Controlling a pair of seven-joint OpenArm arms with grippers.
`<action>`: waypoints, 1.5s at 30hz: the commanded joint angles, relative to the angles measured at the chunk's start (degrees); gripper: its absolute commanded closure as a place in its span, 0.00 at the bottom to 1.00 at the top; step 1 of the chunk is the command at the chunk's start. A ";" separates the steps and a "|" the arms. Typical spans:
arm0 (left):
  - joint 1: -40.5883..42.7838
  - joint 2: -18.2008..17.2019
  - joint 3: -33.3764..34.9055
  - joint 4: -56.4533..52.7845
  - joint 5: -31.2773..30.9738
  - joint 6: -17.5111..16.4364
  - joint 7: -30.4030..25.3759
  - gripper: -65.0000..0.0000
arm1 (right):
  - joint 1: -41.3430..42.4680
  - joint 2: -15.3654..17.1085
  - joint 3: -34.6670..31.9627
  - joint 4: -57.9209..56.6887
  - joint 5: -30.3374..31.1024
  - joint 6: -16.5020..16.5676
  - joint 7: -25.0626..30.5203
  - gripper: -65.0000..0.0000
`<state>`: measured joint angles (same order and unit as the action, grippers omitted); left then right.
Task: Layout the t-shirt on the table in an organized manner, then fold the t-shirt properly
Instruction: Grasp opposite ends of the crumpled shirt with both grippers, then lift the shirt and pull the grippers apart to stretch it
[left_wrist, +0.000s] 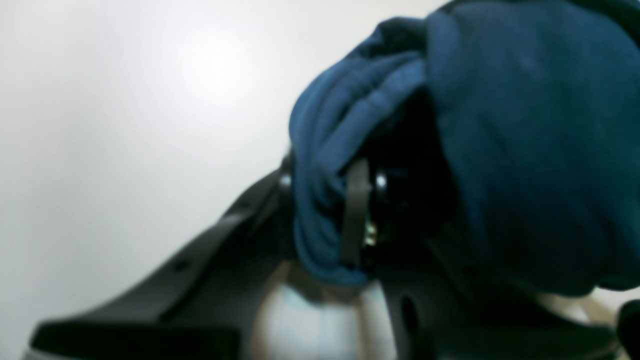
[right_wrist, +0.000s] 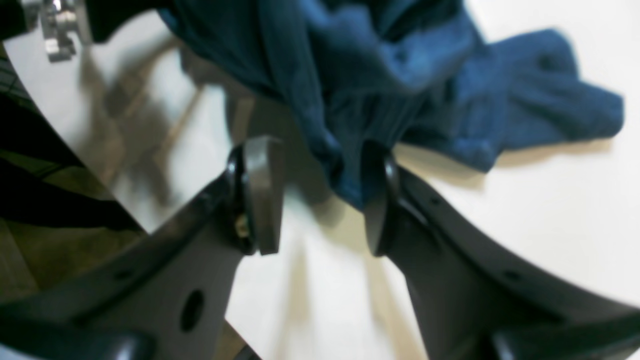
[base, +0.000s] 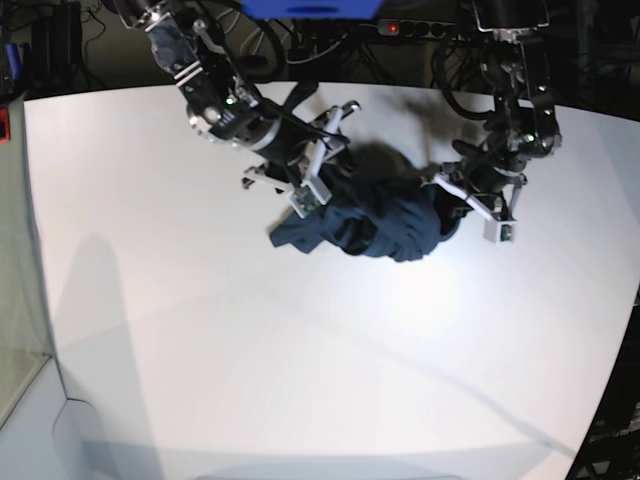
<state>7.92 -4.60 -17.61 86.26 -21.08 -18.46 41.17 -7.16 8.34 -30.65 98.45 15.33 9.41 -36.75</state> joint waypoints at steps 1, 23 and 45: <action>-0.06 -0.10 0.07 0.20 0.47 -0.14 1.07 1.00 | 1.22 -0.73 -0.33 0.31 0.27 0.30 1.46 0.59; 1.35 -5.03 -0.20 0.64 0.38 -0.57 0.99 1.00 | 4.56 5.42 5.38 11.48 0.45 0.30 0.93 1.00; 4.25 -7.93 -1.43 24.64 0.73 -0.31 1.51 1.00 | 7.20 9.38 22.08 16.31 0.54 0.30 1.02 1.00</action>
<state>12.67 -12.01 -18.22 109.86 -20.93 -19.38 43.99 -0.84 17.08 -9.10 113.73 16.38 9.47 -37.47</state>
